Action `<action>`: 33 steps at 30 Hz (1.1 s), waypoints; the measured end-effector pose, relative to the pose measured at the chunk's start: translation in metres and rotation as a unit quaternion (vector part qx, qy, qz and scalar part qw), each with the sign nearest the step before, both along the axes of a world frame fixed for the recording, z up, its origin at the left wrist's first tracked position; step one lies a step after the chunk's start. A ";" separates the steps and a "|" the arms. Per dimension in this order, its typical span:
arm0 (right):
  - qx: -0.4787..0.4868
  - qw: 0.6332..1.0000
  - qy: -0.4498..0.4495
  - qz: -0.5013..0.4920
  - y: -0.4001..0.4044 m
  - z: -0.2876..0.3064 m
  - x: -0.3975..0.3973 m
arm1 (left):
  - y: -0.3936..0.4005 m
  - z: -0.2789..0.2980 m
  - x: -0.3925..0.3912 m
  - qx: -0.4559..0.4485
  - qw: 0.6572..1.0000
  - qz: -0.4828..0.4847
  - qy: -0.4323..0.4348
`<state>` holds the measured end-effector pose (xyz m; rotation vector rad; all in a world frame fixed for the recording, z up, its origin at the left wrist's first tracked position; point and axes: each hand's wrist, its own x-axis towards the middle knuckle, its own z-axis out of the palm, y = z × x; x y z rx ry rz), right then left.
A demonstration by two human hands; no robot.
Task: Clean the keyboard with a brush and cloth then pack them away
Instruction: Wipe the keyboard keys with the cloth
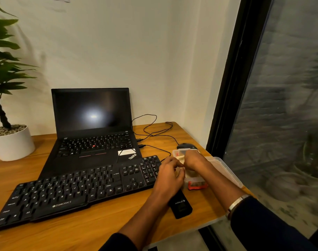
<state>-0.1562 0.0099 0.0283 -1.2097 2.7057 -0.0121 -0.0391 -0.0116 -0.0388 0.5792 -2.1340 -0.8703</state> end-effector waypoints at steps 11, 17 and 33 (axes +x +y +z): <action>-0.163 0.983 -0.041 -0.079 0.005 -0.008 -0.008 | -0.002 -0.004 0.000 0.010 1.000 0.004 0.022; -0.214 0.975 -0.060 -0.020 0.016 0.013 -0.007 | -0.006 -0.002 0.003 0.008 1.000 -0.003 0.022; -0.425 0.891 -0.066 0.144 -0.013 0.052 0.072 | -0.038 0.039 0.078 -0.042 0.997 0.069 0.021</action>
